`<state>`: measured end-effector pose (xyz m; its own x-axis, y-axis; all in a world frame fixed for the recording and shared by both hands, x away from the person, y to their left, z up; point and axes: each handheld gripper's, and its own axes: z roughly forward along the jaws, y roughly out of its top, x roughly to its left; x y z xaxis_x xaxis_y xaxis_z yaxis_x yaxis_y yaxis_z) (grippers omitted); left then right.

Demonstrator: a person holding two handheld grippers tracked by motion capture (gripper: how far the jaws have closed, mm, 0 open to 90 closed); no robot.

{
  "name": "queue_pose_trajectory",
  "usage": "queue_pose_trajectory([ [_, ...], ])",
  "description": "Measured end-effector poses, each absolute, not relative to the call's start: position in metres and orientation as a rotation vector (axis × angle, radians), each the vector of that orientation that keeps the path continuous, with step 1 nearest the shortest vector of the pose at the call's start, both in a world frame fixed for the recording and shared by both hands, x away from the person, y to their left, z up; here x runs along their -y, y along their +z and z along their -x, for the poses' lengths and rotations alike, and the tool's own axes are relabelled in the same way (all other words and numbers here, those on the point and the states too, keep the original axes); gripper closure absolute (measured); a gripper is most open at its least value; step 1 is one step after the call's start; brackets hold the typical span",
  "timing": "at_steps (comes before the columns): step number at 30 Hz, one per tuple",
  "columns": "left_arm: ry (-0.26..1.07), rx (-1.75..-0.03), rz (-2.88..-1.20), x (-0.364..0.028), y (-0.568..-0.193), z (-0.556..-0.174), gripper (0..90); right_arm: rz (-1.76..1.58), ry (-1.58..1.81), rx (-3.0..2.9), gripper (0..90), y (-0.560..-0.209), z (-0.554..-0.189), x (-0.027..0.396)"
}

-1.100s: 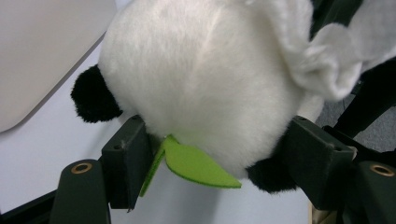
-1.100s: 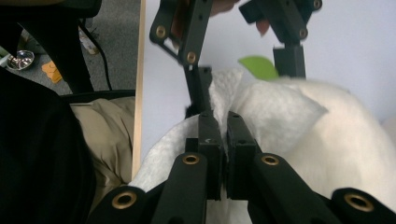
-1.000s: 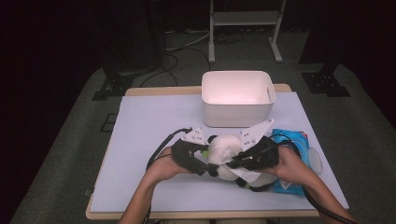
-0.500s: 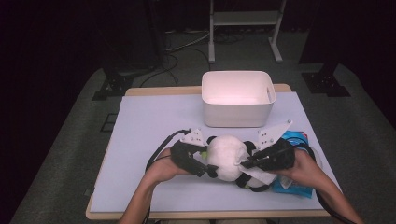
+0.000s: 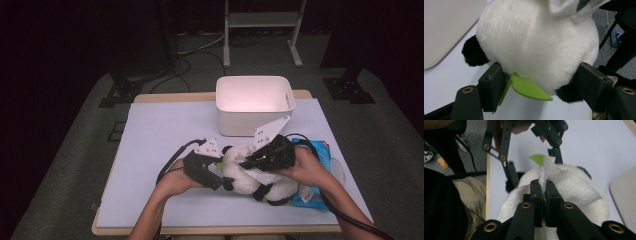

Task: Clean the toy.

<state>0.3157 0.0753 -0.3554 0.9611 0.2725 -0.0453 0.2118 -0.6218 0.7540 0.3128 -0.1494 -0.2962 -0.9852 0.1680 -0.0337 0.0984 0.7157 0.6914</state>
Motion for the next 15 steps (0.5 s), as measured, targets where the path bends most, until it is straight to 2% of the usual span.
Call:
queue_pose_trajectory([
  [8,0.086,-0.337,-2.260,-0.075,-0.355,-0.316,28.0,-0.223,1.118,-2.832,86.4,-0.290,-0.335,0.131],
  [15,0.080,-0.335,-2.254,-0.077,-0.357,-0.316,27.9,-0.323,1.113,-2.831,86.4,-0.293,-0.347,0.144],
])
